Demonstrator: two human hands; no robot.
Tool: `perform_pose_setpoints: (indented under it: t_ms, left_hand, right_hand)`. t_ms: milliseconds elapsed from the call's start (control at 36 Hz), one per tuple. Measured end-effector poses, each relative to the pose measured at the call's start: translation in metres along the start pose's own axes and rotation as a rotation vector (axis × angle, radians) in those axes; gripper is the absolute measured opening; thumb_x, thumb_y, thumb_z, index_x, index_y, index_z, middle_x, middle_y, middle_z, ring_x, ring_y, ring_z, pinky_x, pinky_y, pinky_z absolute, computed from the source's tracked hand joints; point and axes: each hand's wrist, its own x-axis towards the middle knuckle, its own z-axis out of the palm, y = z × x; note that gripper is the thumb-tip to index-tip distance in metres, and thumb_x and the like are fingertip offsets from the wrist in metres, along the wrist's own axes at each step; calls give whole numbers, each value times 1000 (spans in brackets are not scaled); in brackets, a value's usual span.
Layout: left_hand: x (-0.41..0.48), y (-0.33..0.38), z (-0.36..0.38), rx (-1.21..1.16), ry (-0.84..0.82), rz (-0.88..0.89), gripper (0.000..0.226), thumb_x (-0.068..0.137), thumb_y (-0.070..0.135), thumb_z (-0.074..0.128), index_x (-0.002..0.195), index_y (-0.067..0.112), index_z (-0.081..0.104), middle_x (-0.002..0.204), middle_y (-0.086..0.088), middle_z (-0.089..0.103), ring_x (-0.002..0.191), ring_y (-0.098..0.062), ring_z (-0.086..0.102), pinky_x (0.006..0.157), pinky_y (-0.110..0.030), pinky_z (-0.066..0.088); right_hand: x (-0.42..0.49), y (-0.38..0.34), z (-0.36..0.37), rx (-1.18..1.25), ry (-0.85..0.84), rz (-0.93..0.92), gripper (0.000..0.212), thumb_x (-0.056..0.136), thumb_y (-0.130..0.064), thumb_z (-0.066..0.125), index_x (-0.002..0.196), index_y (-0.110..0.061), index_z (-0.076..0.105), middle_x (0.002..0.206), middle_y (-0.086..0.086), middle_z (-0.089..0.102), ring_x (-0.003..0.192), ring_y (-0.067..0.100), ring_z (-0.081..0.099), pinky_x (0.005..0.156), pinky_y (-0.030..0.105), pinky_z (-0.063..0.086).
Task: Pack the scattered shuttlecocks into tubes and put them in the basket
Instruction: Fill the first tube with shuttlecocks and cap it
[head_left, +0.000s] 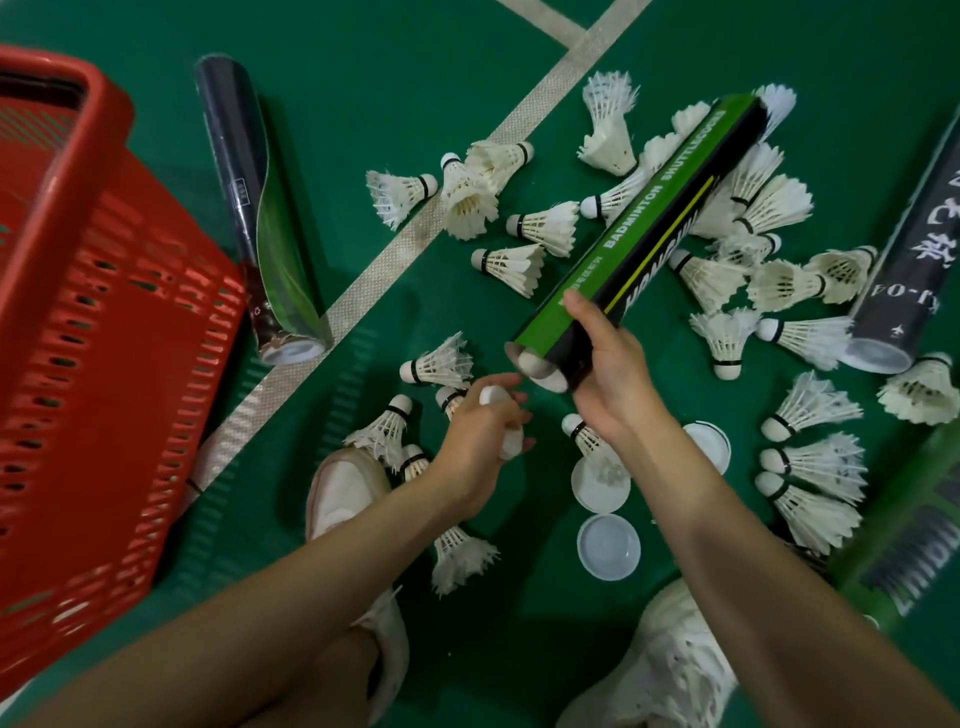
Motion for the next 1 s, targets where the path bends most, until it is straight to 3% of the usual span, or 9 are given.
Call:
perform_pose_setpoints:
  t_ms: [83, 222, 361, 528, 611, 750, 861, 944, 1000]
  left_hand:
    - [4, 1, -10, 263, -8, 174, 22, 92, 20, 62, 111, 30, 56, 97, -1, 59, 77, -14, 56, 63, -28, 50]
    - [19, 15, -21, 487, -13, 467, 9, 88, 31, 67, 94, 29, 62, 92, 23, 64, 85, -3, 60, 85, -40, 53]
    - [28, 24, -23, 440, -99, 470, 11, 81, 33, 71, 75, 38, 63, 86, 20, 64, 82, -5, 58, 87, -49, 50]
    - [33, 19, -21, 499, -135, 498, 22, 79, 21, 75, 89, 6, 62, 84, 6, 64, 78, -3, 56, 75, -22, 44]
    - [32, 13, -17, 467, -154, 513, 23, 79, 21, 75, 94, 8, 64, 92, -2, 68, 89, -6, 60, 81, -21, 44]
    - [31, 7, -15, 418, -167, 489, 13, 81, 32, 65, 91, 24, 64, 86, 20, 68, 86, 3, 60, 81, -17, 43]
    - [34, 6, -18, 404, -163, 466, 13, 86, 39, 60, 87, 28, 65, 85, 16, 65, 83, -6, 58, 79, -33, 48]
    - [33, 7, -17, 438, -185, 477, 15, 84, 36, 59, 86, 23, 64, 83, 22, 67, 82, 2, 60, 78, -26, 49]
    - [33, 7, -15, 445, -173, 477, 13, 84, 36, 58, 84, 24, 64, 81, 20, 68, 80, -1, 60, 75, -28, 48]
  right_hand:
    - [-1, -9, 1, 8, -36, 5, 52, 87, -21, 67, 129, 3, 49, 125, 25, 59, 114, 43, 58, 91, 55, 51]
    - [-6, -15, 4, -17, -85, -17, 49, 89, -26, 62, 128, 1, 52, 116, 21, 61, 103, 33, 60, 92, 45, 52]
    - [-7, -14, 2, 14, -111, -6, 33, 85, -27, 64, 111, -8, 59, 97, 12, 62, 94, 28, 60, 92, 45, 49]
    - [-12, -7, 1, 14, -60, 20, 53, 82, -28, 69, 127, -3, 54, 107, 15, 60, 102, 33, 61, 91, 50, 50]
    - [-14, -7, 3, 31, -60, 14, 50, 85, -27, 67, 128, -4, 53, 107, 15, 59, 93, 29, 61, 70, 37, 56]
    - [-13, -7, 3, 27, -79, 16, 49, 84, -28, 67, 126, -6, 55, 99, 12, 60, 81, 23, 63, 73, 38, 54]
    - [-12, -6, 2, 29, -84, 13, 53, 83, -29, 67, 128, -5, 53, 99, 13, 60, 79, 23, 64, 70, 38, 58]
    - [-12, -4, -1, 13, -67, 13, 58, 83, -29, 67, 132, -3, 50, 104, 15, 59, 88, 27, 62, 84, 46, 54]
    - [-12, -4, -2, -5, -61, 14, 59, 83, -29, 67, 132, -3, 49, 104, 15, 59, 86, 27, 62, 80, 44, 55]
